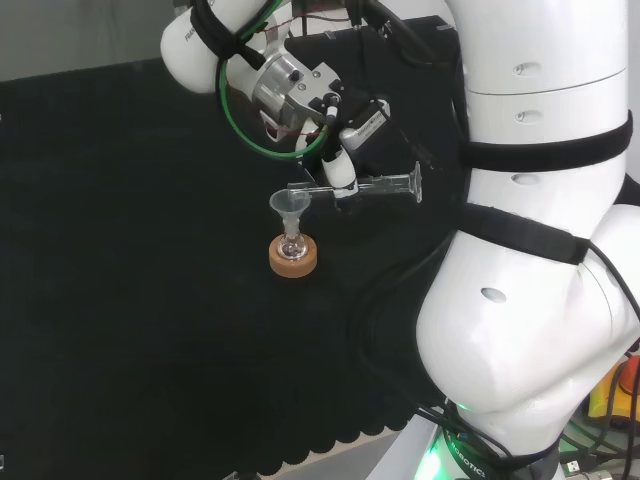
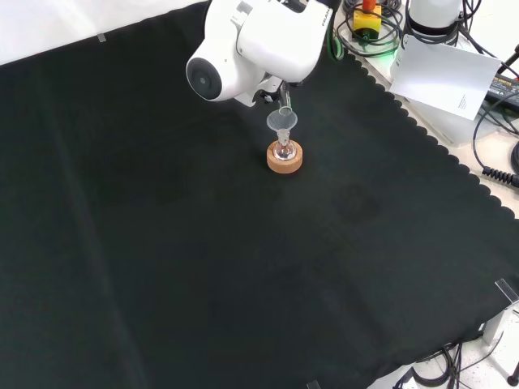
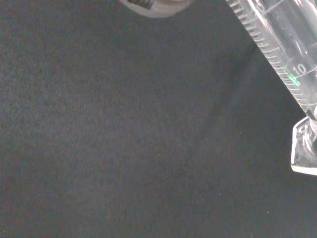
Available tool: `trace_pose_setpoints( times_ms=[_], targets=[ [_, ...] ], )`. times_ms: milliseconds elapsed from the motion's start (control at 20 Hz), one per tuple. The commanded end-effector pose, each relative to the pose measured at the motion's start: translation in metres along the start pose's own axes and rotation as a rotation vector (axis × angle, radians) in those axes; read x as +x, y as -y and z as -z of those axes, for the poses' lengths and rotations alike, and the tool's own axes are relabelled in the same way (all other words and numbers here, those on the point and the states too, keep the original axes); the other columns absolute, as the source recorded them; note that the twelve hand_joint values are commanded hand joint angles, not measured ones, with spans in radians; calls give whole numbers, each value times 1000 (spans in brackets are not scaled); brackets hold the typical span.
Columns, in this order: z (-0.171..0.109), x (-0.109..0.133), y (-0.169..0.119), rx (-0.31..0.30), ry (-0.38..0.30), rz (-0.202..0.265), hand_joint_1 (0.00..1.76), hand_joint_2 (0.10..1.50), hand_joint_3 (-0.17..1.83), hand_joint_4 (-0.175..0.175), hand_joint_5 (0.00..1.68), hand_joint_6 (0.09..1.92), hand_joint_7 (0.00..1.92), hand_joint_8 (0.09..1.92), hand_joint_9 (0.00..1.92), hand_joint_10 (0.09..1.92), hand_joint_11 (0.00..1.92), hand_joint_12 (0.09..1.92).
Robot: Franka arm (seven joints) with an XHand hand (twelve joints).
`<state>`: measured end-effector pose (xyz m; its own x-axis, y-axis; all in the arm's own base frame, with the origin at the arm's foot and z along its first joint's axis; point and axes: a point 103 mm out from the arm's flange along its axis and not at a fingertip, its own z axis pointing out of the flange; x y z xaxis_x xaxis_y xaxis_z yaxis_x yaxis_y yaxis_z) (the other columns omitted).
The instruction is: Pour the water from the graduated cylinder into the round-bottom flask.
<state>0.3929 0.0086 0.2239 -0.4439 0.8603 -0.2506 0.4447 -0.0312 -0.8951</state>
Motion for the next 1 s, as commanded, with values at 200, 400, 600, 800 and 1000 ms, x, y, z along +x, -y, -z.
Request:
trace_pose_setpoints(
  times_ms=[200, 400, 600, 800, 1000],
  targets=[
    [1, 1, 2, -3, -3, -4, 1282, 1050, 1, -175, 1104, 806, 1145, 772, 1543, 87, 1312, 684],
    [-10, -12, 4, -35, -23, 12, 1282, 1051, 1, -175, 1104, 806, 1145, 773, 1543, 87, 1312, 683],
    [-22, -30, 6, -116, -54, 26, 1281, 1051, 1, -175, 1104, 807, 1144, 773, 1542, 87, 1313, 683],
    [-31, -41, 5, -221, -112, 52, 1281, 1051, 1, -175, 1103, 808, 1144, 774, 1542, 87, 1311, 681],
    [-34, -48, 6, -322, -176, 85, 1281, 1051, 1, -175, 1102, 809, 1143, 776, 1541, 87, 1309, 680]
  ],
)
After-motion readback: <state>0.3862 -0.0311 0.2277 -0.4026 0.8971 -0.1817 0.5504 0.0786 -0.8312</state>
